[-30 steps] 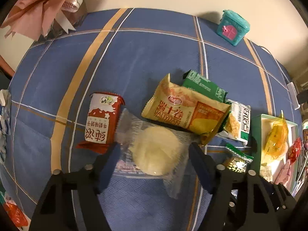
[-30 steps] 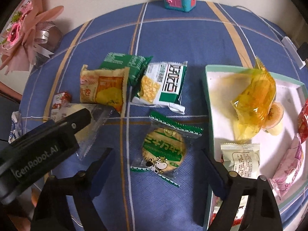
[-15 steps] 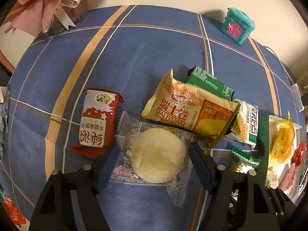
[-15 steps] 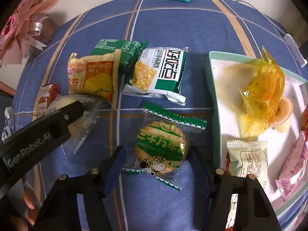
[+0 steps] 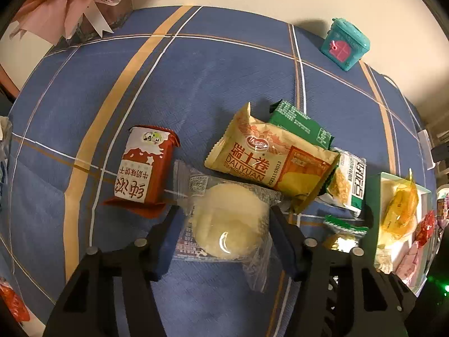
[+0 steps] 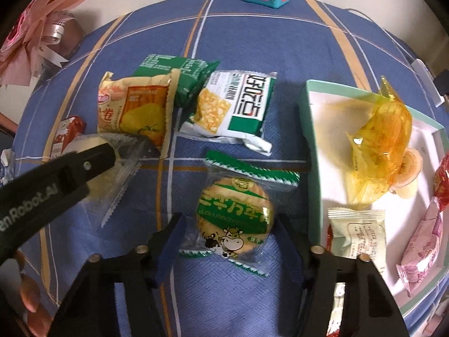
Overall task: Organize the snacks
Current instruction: 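Close the left tool on the bun packet while the right closes on the cookie packet, then carry the bun packet over the tray with the left tool while the right carries the cookie packet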
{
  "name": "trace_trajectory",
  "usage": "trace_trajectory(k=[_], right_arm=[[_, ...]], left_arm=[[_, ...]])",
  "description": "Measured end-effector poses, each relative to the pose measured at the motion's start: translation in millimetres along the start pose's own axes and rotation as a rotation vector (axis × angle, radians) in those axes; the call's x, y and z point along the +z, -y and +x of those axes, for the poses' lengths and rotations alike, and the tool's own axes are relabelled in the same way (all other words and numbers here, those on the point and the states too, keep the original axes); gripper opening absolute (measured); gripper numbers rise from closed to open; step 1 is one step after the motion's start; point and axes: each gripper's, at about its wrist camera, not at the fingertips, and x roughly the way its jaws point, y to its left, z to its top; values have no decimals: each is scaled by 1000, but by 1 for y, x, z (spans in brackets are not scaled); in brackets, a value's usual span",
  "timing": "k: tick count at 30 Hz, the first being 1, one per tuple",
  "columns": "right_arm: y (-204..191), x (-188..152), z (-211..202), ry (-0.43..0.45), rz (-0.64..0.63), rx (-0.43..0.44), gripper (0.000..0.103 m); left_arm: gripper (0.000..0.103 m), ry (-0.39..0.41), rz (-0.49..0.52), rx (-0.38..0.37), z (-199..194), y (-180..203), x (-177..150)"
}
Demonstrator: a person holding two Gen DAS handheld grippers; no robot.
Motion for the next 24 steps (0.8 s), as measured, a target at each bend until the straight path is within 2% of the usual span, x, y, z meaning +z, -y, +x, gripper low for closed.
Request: trace_trajectory(k=[3, 7, 13, 18, 20, 21, 24], right_arm=[[1, 0, -3, 0, 6, 14, 53], [3, 1, -9, -2, 18, 54, 53], [7, 6, -43, 62, 37, 115, 53], [15, 9, -76, 133, 48, 134, 53], [21, 10, -89, 147, 54, 147, 53], [22, 9, -93, 154, 55, 153, 53], [24, 16, -100, 172, 53, 156, 53]], left_arm=[[58, 5, 0, -4, -6, 0, 0], [57, 7, -5, -11, -16, 1, 1], [57, 101, -15, -24, -57, 0, 7], [57, 193, -18, -24, -95, 2, 10], [57, 218, -20, -24, -103, 2, 12], [57, 257, -13, -29, -107, 2, 11], [57, 277, -22, -22, -115, 2, 9]])
